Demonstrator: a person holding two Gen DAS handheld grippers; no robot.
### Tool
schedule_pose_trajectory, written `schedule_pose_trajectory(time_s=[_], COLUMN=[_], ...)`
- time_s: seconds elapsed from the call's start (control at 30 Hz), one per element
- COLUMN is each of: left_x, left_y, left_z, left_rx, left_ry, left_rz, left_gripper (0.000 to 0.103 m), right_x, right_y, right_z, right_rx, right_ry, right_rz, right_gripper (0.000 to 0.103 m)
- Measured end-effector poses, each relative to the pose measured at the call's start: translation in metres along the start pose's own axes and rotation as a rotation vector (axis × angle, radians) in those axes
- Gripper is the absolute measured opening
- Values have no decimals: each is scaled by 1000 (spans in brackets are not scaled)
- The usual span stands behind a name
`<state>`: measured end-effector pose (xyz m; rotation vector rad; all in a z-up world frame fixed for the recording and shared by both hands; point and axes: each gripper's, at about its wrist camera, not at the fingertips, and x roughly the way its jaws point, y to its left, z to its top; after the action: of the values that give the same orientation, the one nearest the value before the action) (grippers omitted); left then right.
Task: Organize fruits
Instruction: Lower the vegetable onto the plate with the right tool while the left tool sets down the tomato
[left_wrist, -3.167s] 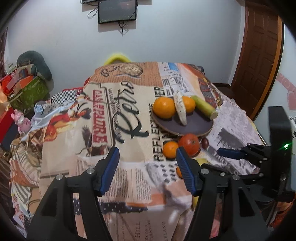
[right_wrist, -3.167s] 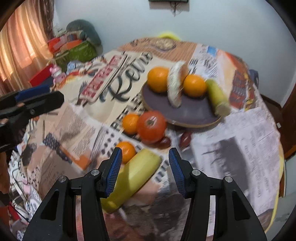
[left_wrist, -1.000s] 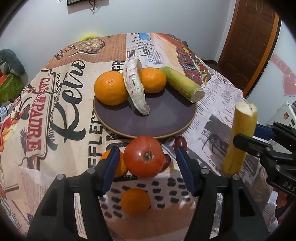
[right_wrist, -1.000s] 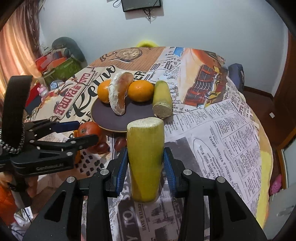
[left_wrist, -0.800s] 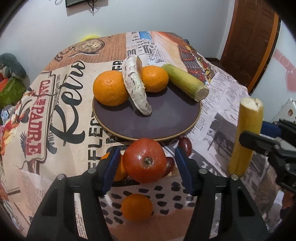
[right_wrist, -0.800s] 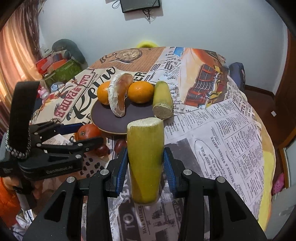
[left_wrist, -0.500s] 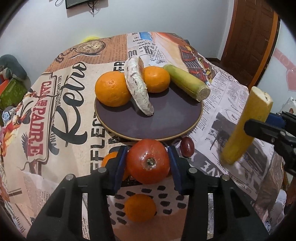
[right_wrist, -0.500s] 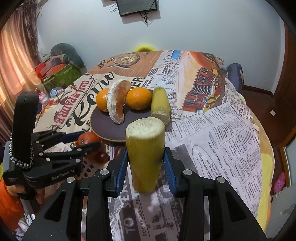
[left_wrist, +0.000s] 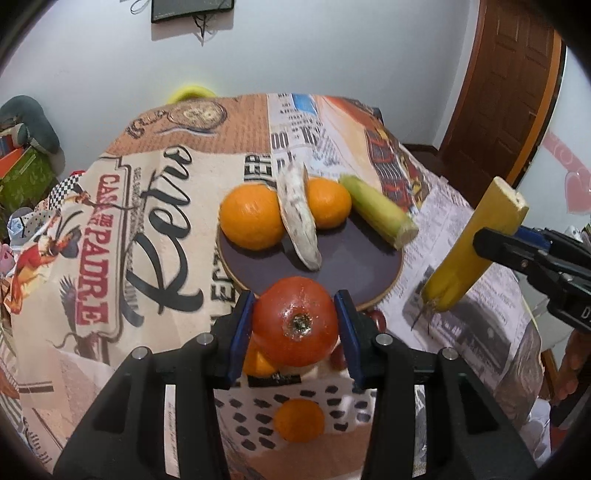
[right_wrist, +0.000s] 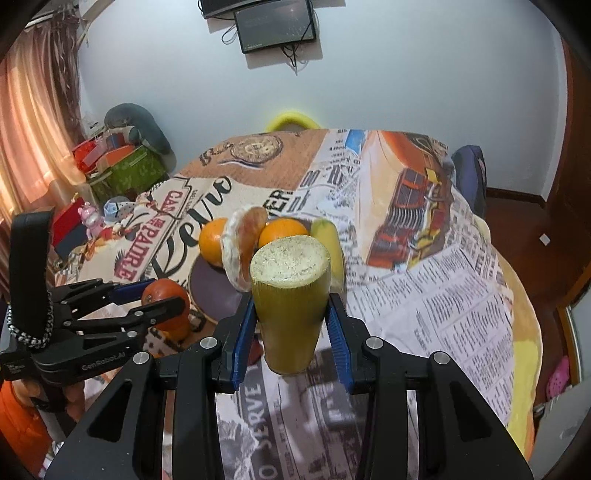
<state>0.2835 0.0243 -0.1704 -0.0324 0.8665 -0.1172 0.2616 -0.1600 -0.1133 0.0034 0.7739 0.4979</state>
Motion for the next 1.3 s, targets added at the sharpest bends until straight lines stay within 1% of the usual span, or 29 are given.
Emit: schedule_pose_trajectory(time_s=[0.13, 0.33, 0.47, 0.67, 0.9, 1.07, 1.3], left_x=[-1, 10, 25, 45, 57, 61, 61], left_y=[8, 13, 16, 18, 20, 21, 22], left_z=[10, 18, 22, 22, 25, 25, 26], left_rx=[-15, -24, -38, -43, -59, -65, -73], left_ry=[-19, -20, -4, 31, 43, 41, 38], left_rz=[1, -2, -5, -10, -20, -24, -17], left_gripper=[44, 44, 44, 44, 44, 44, 46], right_x=[5, 21, 38, 70, 84, 98, 107], right_y=[4, 10, 14, 24, 20, 18, 14], right_z=[8, 17, 20, 24, 31, 34, 29], right_rx=[-13, -28, -32, -71, -43, -30, -5], right_ry=[-6, 4, 25, 85, 57, 81, 114], right_rz=[6, 16, 26, 28, 32, 45, 59], right_gripper=[35, 35, 35, 35, 35, 35, 36])
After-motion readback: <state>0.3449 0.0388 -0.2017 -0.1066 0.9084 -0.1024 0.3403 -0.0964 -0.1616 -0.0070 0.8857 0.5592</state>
